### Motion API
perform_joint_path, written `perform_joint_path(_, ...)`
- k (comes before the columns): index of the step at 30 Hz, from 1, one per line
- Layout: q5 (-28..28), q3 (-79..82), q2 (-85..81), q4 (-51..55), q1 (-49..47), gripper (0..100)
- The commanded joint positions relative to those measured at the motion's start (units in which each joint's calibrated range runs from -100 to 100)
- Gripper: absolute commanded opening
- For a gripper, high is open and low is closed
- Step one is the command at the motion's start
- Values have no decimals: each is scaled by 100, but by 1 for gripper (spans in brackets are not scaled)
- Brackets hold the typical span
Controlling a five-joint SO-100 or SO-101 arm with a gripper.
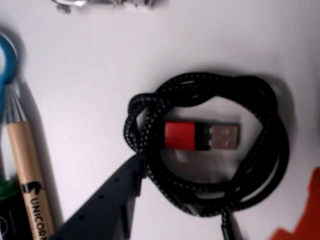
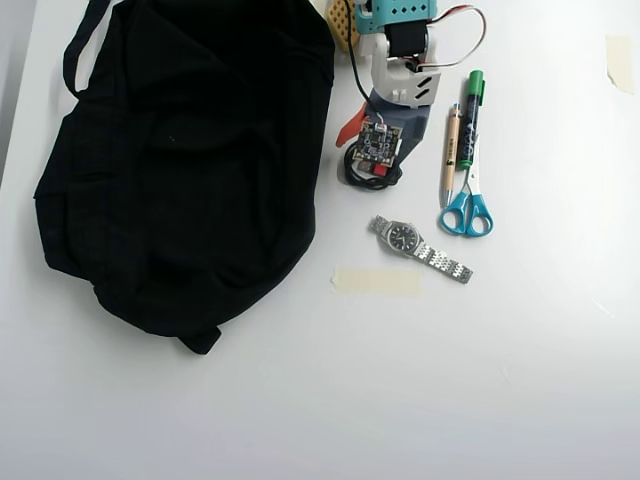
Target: Put the usbc cable into the black bag
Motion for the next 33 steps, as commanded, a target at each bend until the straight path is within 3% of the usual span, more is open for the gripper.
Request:
perform_joint_path(1,21,-479,-56,36,33,41)
perform_joint_path(13,27,-775,-56,708,137,41)
perform_joint_path(29,84,-182,-64,647,519,41)
perform_joint_path(33,79,141,-56,208,556,41)
